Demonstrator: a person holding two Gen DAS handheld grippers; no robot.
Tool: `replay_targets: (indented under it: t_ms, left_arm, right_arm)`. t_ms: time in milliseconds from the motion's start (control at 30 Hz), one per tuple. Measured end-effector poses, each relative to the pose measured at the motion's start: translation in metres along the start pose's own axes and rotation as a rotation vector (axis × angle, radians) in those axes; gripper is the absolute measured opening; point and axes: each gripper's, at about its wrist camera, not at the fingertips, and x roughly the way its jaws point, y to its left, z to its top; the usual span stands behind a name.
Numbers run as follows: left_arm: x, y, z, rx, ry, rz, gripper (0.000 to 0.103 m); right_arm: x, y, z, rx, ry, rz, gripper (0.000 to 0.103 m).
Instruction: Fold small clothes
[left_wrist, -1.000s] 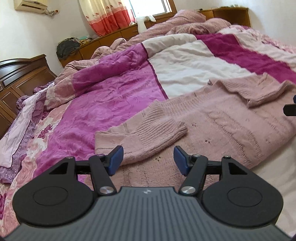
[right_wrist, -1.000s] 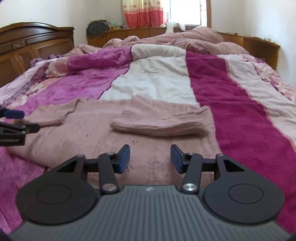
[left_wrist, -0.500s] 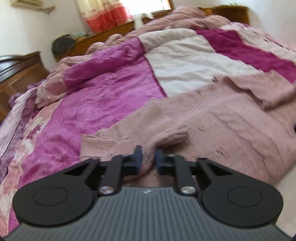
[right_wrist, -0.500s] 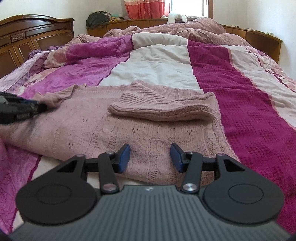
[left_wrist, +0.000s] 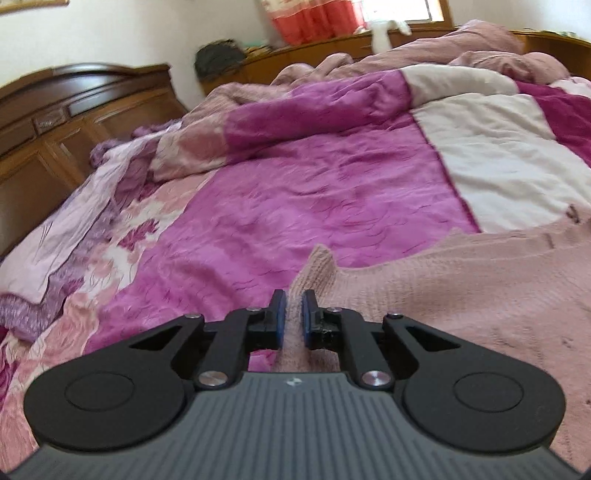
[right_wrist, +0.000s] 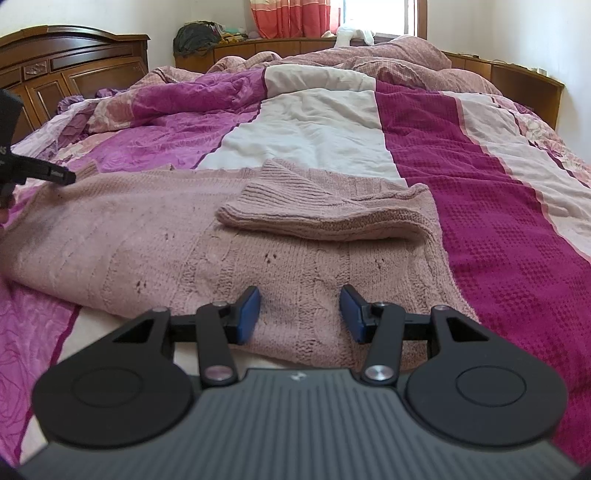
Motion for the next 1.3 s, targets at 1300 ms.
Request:
replay_targets:
  t_ms: [1300]
  left_arm:
    - [-0.024, 0.019, -0.015, -0.072, 0.038, -0.107, 0.046]
  right_arm:
    - [0.071, -0.084, 0.095, 0.081, -0.03, -0.226, 0.014]
